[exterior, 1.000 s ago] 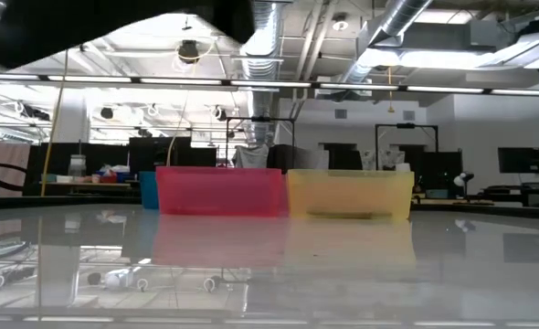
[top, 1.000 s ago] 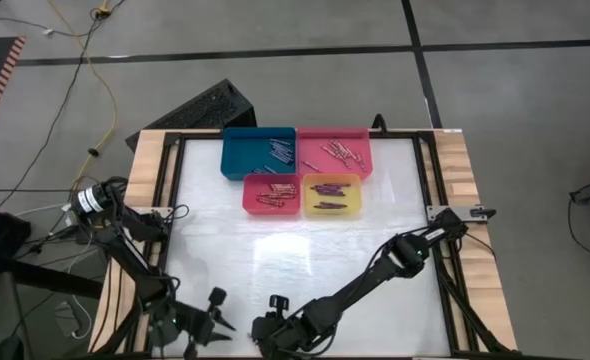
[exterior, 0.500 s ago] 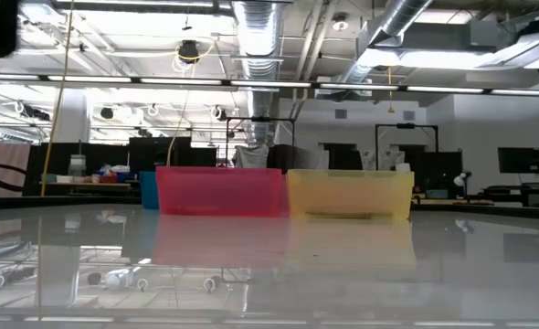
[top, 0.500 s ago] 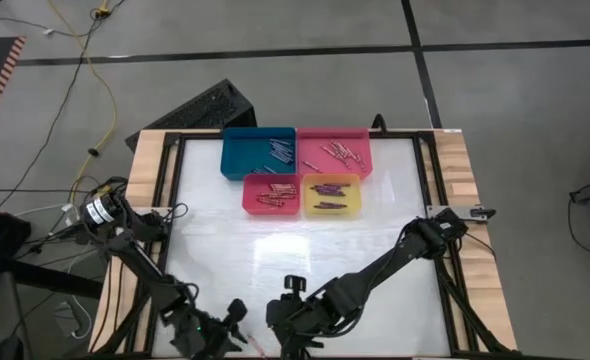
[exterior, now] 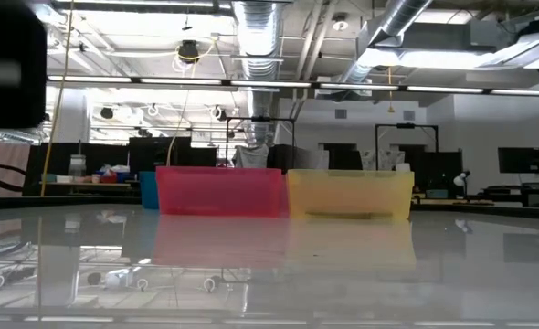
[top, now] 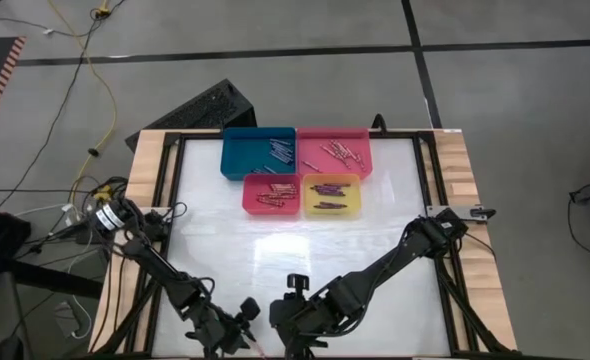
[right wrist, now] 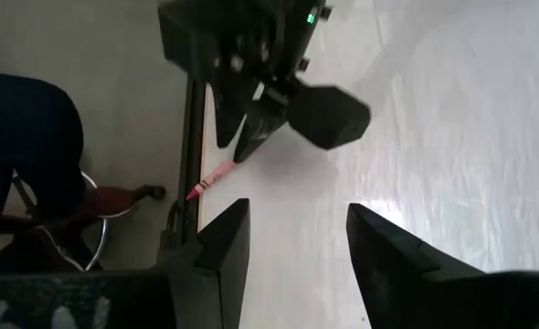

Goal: Sort crayons
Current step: Put the red crayon into the red bin

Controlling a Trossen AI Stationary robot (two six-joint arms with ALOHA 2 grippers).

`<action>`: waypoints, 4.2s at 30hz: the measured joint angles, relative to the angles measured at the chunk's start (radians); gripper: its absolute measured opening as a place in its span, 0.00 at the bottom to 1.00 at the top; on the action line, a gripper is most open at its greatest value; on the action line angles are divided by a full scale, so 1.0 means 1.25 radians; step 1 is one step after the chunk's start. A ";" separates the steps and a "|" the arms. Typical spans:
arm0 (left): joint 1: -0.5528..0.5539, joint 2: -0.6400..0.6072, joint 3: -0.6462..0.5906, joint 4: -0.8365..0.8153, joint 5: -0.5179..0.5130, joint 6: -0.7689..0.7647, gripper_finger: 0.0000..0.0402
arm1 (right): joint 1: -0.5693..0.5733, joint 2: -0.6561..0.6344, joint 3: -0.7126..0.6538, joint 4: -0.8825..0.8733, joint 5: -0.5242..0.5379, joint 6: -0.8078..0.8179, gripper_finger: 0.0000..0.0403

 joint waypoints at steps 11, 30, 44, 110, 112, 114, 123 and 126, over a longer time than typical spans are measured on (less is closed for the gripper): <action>0.020 0.124 0.001 0.062 0.037 -0.056 0.23 | 0.000 0.001 0.000 -0.005 0.000 0.021 0.45; 0.020 0.063 -0.002 -0.003 -0.005 -0.136 0.01 | 0.015 0.001 0.000 -0.008 0.005 0.021 0.45; -0.049 -0.220 -0.074 -0.105 -0.265 -0.083 0.01 | 0.118 0.000 0.000 -0.080 0.407 -0.098 0.40; -0.018 -0.676 -0.360 0.349 -0.300 0.122 0.03 | 0.012 -0.849 -1.099 0.434 0.500 -0.051 0.33; -0.001 -0.676 -0.360 0.349 -0.265 0.116 0.03 | 0.007 -0.821 -1.171 0.705 0.474 -0.178 0.33; 0.015 -0.676 -0.360 0.350 -0.246 0.109 0.03 | -0.004 -0.776 -1.222 0.963 0.418 -0.305 0.33; 0.098 -0.672 -0.360 0.379 -0.156 0.097 0.03 | -0.079 -0.489 -1.163 1.563 0.186 -0.596 0.33; 0.117 -0.672 -0.360 0.386 -0.116 0.092 0.03 | -0.105 -0.421 -1.088 1.567 0.184 -0.612 0.33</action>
